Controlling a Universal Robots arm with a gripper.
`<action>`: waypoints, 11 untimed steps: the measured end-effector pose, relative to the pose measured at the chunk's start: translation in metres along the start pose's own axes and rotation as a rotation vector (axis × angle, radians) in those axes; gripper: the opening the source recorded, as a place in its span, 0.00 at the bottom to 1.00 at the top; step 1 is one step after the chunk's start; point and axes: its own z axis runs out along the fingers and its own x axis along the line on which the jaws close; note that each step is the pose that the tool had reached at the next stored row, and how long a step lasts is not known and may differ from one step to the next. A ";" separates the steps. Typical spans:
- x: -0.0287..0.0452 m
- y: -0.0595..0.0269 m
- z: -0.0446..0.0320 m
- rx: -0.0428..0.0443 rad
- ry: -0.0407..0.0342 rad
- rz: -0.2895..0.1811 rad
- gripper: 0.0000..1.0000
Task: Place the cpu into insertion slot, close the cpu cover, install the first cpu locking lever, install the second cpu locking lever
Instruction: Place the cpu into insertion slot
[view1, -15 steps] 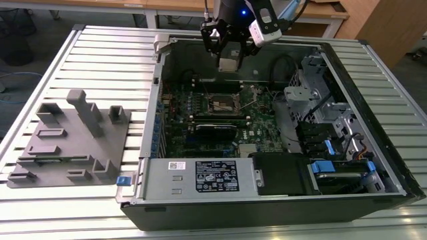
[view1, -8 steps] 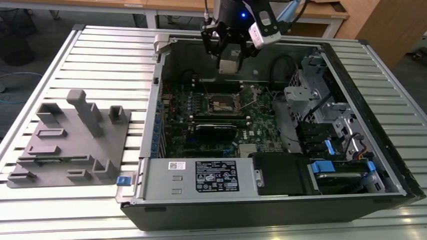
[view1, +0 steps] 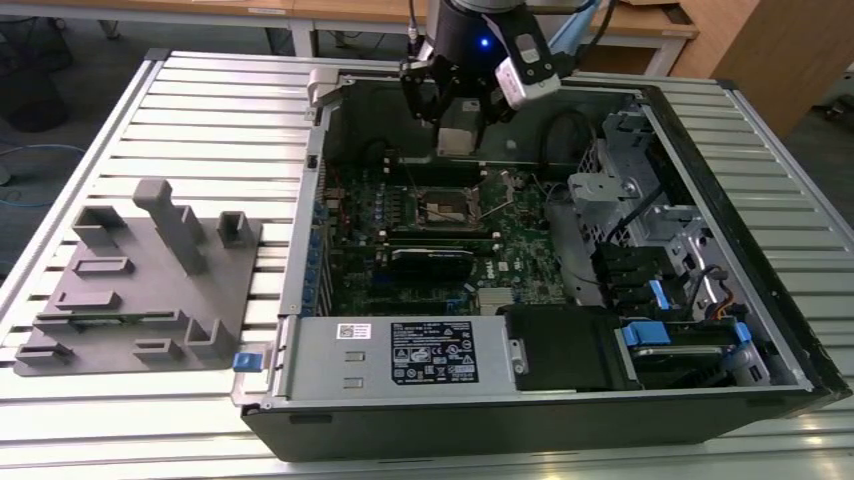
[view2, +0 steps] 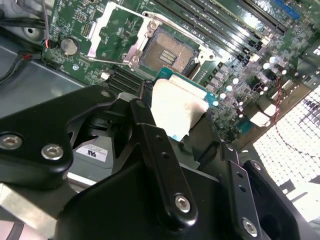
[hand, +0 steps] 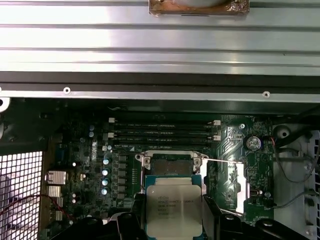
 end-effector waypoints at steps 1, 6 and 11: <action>0.0002 -0.0007 0.0011 0.0002 0.0000 0.000 0.54; 0.0008 -0.0044 0.0075 0.0002 -0.0005 0.000 0.54; 0.0012 -0.0074 0.0155 0.0002 -0.0010 -0.001 0.54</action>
